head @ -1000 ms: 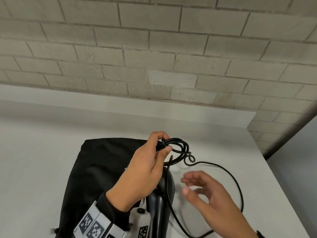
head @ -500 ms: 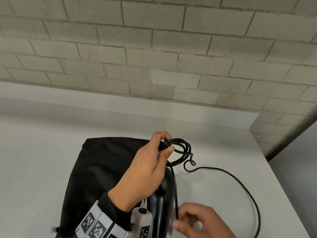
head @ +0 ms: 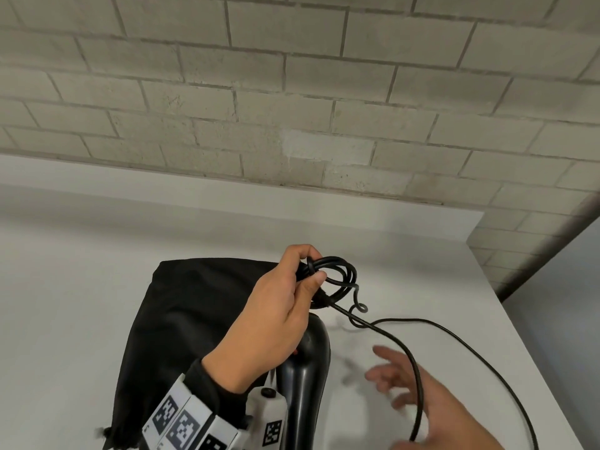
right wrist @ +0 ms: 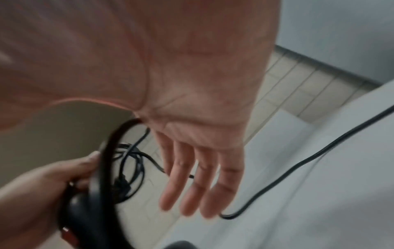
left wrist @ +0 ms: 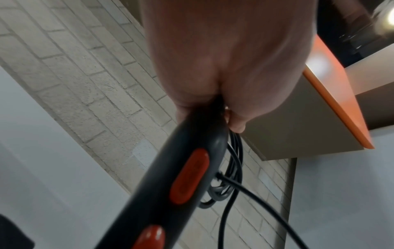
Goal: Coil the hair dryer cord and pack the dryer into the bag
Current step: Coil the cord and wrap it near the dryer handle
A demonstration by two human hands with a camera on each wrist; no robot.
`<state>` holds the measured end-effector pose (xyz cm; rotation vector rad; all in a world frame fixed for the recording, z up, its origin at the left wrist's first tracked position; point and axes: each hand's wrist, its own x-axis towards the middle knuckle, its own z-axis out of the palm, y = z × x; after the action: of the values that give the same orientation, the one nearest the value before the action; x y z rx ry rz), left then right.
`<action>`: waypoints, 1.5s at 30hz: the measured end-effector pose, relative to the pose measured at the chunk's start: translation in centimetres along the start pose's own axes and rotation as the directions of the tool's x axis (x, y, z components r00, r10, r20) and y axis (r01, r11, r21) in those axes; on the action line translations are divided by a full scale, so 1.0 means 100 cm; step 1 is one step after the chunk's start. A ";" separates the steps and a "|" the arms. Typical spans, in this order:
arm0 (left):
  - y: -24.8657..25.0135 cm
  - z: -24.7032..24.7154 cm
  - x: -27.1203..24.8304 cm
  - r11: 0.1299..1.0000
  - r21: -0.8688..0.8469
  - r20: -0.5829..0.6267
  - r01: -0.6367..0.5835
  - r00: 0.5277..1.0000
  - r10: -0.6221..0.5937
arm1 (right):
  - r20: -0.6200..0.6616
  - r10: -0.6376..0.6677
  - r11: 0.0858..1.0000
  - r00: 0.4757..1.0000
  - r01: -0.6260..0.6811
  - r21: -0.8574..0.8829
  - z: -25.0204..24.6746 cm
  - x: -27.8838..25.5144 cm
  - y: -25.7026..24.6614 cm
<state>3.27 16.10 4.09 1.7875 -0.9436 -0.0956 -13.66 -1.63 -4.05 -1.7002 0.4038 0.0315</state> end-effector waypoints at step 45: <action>-0.002 -0.002 -0.010 0.993 -0.116 -0.038 0.025 0.999 -0.029 | -0.241 -0.539 0.807 0.808 0.412 -0.424 0.021 0.036 -0.059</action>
<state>2.81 16.87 3.68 1.6902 -0.8683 -0.1286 -8.13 0.22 0.34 -2.1350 0.2167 -0.6244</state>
